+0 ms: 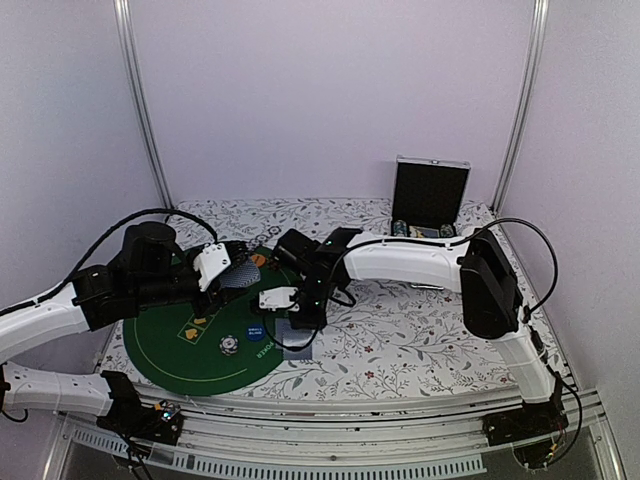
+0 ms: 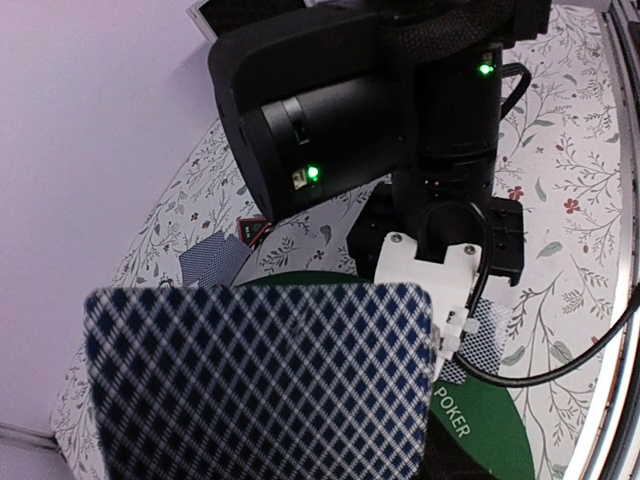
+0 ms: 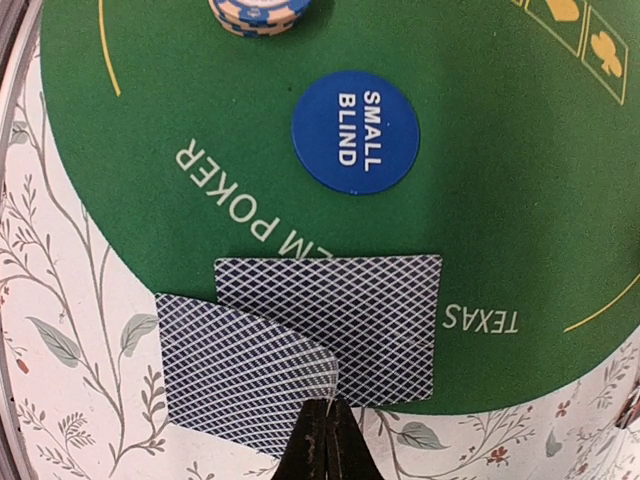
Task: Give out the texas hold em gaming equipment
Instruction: Distribute the poker card in the small blind area.
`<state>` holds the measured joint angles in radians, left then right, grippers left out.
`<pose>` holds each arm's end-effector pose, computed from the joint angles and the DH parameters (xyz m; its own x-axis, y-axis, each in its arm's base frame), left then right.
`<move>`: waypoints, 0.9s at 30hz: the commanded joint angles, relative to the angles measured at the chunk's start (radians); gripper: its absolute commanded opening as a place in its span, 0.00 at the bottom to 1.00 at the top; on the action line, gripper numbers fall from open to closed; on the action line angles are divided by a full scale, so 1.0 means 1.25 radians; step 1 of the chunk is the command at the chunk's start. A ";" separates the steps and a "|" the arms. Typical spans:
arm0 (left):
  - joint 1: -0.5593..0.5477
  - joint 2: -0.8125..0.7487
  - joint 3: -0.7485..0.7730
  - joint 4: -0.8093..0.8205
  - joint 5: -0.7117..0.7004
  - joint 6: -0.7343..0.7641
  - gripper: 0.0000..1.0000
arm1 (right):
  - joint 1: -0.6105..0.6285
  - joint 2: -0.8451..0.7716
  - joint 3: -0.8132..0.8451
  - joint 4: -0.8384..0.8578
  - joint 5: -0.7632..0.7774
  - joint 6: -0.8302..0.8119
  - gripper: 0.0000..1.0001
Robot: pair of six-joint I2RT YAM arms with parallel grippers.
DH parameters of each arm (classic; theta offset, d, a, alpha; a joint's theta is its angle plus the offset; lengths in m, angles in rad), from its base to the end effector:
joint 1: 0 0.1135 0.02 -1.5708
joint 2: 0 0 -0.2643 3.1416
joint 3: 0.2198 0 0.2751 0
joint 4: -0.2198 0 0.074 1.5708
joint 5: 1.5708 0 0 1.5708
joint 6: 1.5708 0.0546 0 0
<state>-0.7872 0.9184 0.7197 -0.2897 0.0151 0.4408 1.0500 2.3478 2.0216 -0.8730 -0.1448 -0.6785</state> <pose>0.1746 -0.1764 0.2690 0.0067 0.5977 -0.8017 0.7904 0.4879 0.3704 0.2546 0.4596 0.1534 0.1941 -0.9097 -0.3671 -0.9795 -0.1593 -0.1232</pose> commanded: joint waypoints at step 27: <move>0.006 -0.013 -0.011 0.019 0.007 0.002 0.49 | 0.047 -0.007 -0.009 0.136 0.192 -0.150 0.04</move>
<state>-0.7872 0.9157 0.7170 -0.2897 0.0154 0.4408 1.0889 2.3238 2.0216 -0.7509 0.0612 -0.8391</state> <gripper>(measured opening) 0.492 0.034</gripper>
